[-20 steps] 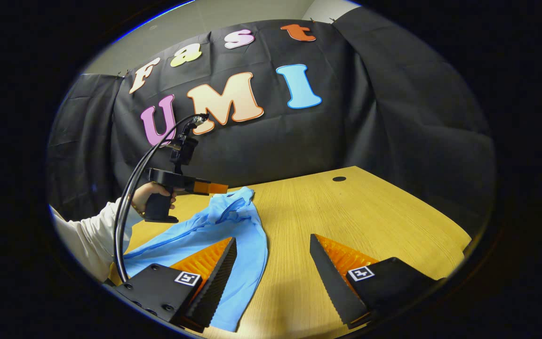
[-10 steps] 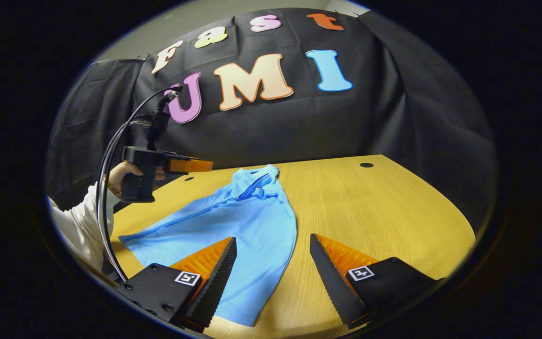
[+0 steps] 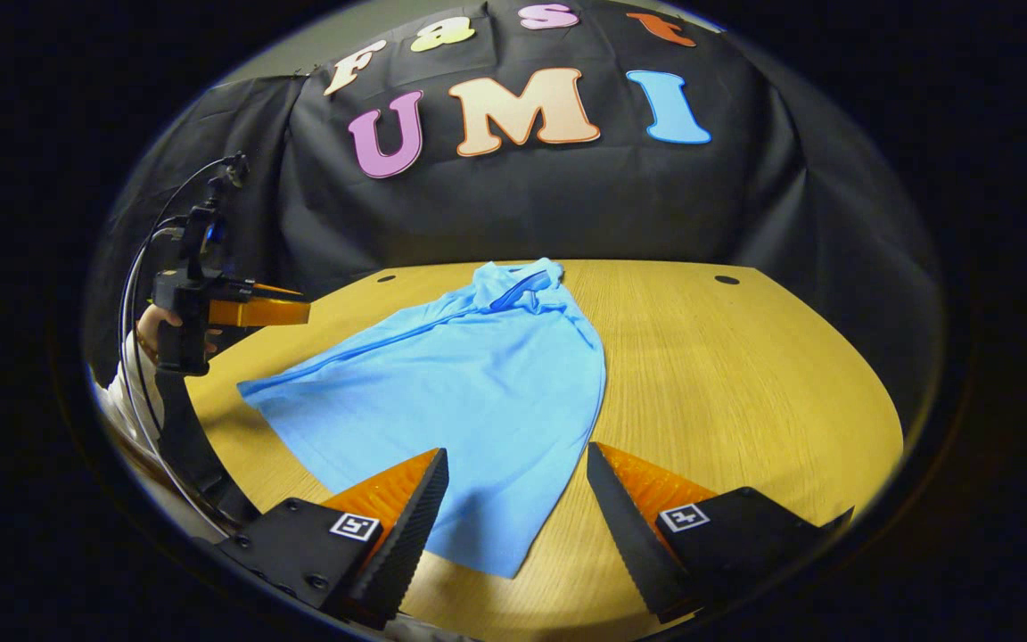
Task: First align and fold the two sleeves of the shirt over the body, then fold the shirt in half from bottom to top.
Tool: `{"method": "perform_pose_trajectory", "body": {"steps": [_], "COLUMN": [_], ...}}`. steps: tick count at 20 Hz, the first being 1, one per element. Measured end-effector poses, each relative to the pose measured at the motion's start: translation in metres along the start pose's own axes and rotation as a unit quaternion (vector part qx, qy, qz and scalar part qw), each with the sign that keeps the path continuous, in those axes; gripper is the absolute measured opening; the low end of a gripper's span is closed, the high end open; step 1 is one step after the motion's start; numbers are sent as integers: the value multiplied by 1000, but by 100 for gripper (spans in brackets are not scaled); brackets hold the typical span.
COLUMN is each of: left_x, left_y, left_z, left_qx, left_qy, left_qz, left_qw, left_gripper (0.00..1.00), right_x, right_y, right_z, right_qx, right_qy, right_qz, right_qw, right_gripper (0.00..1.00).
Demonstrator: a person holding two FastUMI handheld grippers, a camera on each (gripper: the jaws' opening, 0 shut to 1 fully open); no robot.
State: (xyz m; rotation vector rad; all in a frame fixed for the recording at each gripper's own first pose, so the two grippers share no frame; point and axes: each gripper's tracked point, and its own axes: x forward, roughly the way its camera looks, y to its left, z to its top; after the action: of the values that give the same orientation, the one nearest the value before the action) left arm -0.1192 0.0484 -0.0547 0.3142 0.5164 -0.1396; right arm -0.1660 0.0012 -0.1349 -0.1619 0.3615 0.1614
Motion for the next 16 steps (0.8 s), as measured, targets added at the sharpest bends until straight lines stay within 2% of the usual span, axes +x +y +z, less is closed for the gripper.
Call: {"method": "perform_pose_trajectory", "body": {"steps": [6,14,16], "left_x": [-23,-28,-28], "left_y": [-15,-28,-27], "left_z": [-59,-99,-94], "left_qx": [-26,-16,-22], "left_qy": [30,67,53], "left_qz": [-25,-45,-45], "left_qw": [999,997,997], "left_gripper": [87,86,89], "right_x": [2,3,4], "right_y": [13,19,21], "right_z": [-16,-23,-22], "right_qx": [-23,-30,-29], "right_qy": [12,13,11], "right_qz": [8,-1,-2], "right_qw": [1000,999,1000], "right_gripper": [98,98,98]}}
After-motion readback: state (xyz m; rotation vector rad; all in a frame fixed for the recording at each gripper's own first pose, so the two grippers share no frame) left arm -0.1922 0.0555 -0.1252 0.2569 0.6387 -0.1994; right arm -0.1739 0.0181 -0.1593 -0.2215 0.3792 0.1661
